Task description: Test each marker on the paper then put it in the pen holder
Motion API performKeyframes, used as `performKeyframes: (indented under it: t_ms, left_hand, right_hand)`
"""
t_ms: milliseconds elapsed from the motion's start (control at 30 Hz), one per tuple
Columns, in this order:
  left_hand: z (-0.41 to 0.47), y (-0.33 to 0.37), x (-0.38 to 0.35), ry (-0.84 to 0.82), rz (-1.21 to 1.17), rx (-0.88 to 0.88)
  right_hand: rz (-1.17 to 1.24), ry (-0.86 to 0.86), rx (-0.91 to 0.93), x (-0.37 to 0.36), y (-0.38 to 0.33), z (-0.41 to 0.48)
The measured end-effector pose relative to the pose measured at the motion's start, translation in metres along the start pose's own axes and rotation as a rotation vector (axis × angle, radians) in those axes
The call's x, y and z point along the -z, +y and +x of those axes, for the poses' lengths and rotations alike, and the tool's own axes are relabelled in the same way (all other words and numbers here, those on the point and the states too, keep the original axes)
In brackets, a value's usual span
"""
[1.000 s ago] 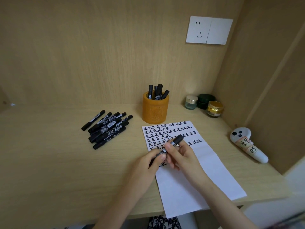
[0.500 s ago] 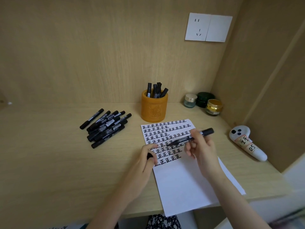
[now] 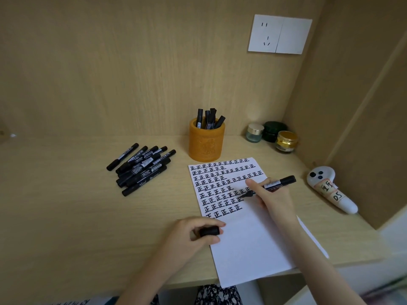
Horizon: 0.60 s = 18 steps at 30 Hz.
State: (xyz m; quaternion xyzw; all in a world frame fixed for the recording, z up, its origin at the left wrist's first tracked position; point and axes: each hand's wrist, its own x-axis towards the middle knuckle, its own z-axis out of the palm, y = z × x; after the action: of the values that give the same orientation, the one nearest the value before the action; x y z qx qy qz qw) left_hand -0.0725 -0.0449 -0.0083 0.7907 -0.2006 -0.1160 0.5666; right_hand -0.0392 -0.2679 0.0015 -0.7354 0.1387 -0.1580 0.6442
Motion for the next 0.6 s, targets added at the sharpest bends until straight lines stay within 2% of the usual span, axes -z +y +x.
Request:
performKeyframes:
  t_ms: [267, 600]
  left_hand:
    - [0.000, 0.001, 0.000, -0.011, 0.032, 0.013]
    - [0.000, -0.002, -0.001, -0.007, 0.059, 0.014]
  right_hand:
    - [-0.042, 0.108, 0.035, -0.001, 0.015, 0.004]
    - [-0.074, 0.080, 0.063, -0.002, 0.018, 0.004]
